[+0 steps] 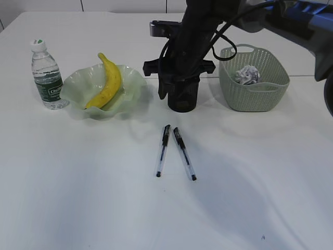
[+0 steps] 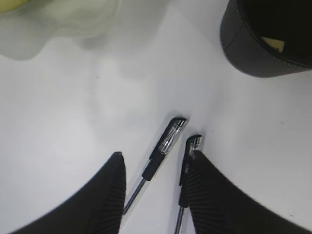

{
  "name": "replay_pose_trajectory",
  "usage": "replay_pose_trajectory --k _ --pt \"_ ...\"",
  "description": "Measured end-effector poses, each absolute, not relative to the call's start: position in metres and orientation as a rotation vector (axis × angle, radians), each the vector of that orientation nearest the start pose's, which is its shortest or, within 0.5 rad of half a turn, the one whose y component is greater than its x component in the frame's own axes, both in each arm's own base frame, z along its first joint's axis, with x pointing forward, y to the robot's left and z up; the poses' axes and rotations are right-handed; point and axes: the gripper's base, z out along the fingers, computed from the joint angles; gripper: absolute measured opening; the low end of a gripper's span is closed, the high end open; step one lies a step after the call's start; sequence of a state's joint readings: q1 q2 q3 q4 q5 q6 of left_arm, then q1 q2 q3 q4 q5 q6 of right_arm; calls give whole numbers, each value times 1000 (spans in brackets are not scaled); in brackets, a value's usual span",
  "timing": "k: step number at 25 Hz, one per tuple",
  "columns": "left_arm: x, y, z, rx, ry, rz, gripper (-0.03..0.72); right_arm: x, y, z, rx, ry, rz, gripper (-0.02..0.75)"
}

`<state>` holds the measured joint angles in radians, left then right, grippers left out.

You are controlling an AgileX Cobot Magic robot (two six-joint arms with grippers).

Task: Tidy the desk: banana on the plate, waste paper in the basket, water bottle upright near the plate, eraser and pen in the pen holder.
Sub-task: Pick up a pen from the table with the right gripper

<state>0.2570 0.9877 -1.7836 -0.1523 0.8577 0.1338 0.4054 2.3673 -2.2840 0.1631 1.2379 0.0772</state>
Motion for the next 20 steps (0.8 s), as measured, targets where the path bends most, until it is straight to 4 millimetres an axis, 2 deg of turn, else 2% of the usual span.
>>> replay_pose_trajectory --k 6,12,20 --pt "113 19 589 -83 1549 148 308 465 210 228 -475 2788 228 318" --pt "121 22 587 -85 1566 148 308 465 211 225 -474 2796 240 318" --pt "121 22 587 -85 1564 148 307 465 211 224 -476 2798 241 317"
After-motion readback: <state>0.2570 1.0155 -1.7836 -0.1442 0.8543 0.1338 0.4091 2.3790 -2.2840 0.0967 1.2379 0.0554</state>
